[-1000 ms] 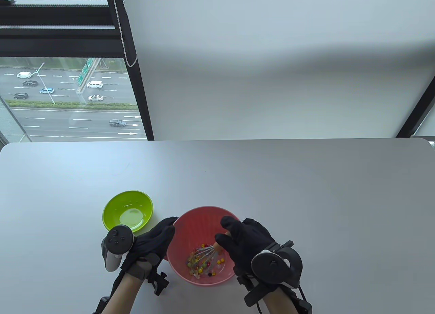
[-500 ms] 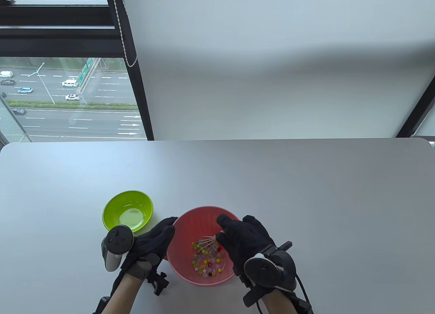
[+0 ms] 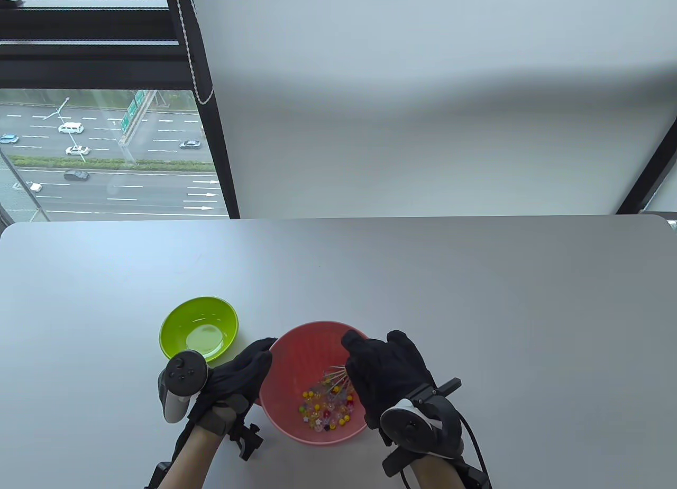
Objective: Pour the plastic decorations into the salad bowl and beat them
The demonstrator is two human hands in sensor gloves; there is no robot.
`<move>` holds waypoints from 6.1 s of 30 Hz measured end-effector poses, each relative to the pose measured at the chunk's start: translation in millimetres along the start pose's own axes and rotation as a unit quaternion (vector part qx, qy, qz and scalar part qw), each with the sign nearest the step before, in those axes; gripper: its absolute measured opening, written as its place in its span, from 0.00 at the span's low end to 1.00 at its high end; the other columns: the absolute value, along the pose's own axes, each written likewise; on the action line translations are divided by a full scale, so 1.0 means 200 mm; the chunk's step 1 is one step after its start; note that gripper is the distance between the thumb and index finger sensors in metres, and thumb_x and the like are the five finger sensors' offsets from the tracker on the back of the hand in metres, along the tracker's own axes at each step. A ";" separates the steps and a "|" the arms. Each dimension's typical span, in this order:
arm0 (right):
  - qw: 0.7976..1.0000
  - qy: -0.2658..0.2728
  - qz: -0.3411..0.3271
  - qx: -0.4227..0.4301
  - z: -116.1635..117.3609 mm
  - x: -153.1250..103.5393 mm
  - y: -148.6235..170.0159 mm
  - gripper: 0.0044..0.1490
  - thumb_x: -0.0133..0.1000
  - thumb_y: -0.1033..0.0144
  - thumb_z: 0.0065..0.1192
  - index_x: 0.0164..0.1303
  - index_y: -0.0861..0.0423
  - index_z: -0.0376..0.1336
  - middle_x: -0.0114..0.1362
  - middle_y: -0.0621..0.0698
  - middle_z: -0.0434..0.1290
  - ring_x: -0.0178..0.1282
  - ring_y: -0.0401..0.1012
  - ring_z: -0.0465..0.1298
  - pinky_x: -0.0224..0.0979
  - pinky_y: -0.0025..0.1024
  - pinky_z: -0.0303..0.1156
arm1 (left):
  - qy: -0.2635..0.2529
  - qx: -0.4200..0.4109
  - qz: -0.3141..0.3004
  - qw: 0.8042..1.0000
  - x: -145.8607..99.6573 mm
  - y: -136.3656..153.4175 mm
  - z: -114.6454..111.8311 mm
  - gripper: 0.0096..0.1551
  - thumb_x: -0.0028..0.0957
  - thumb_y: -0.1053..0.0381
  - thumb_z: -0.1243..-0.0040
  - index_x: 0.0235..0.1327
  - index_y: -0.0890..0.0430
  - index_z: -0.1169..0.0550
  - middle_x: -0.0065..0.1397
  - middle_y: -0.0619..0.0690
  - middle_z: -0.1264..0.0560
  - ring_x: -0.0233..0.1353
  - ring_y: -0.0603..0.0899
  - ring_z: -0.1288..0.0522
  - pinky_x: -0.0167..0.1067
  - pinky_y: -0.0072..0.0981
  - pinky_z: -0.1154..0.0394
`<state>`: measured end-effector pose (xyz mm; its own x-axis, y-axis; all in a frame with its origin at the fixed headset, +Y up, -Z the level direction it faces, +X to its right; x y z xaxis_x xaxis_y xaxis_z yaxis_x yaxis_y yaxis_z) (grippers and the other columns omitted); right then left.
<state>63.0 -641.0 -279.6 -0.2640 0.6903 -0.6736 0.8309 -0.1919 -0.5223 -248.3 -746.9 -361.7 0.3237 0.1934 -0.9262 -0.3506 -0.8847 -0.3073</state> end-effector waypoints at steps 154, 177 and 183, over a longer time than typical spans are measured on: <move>0.999 0.017 -0.010 -0.025 -0.02 0.00 -0.02 0.25 0.63 0.45 0.56 0.70 0.40 0.59 0.56 0.42 0.78 0.42 0.41 0.80 0.77 0.47 0.65 | 0.000 0.000 0.000 1.000 0.00 0.00 0.00 0.40 0.61 0.31 0.55 0.70 0.60 0.26 0.33 0.48 0.18 0.41 0.59 0.19 0.69 0.62 0.33; 0.997 -0.011 0.023 0.070 0.03 0.00 0.00 0.28 0.61 0.42 0.60 0.68 0.43 0.62 0.54 0.42 0.80 0.40 0.41 0.83 0.75 0.46 0.68 | 0.000 0.000 0.000 1.000 0.00 0.00 0.00 0.40 0.61 0.31 0.55 0.70 0.60 0.26 0.33 0.48 0.18 0.41 0.59 0.19 0.69 0.62 0.33; 0.999 0.001 0.008 0.032 0.03 0.00 -0.01 0.28 0.60 0.42 0.61 0.67 0.41 0.61 0.57 0.42 0.80 0.43 0.41 0.83 0.76 0.46 0.67 | 0.000 0.000 0.000 1.000 0.00 0.00 0.00 0.40 0.61 0.31 0.55 0.70 0.60 0.26 0.33 0.48 0.18 0.41 0.59 0.19 0.69 0.62 0.33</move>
<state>59.0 -645.2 -280.9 -0.2498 0.6886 -0.6807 0.8023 -0.2464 -0.5437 -248.3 -747.1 -361.8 0.3237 0.1933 -0.9262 -0.3505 -0.8848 -0.3071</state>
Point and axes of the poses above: the tracker on the back of each hand, its own y axis roughly to the little-finger side, its own x axis roughly from the wrist to the fingertips, z = x × y, the point moved 1 cm from there along x, roughly from the wrist to the fingertips
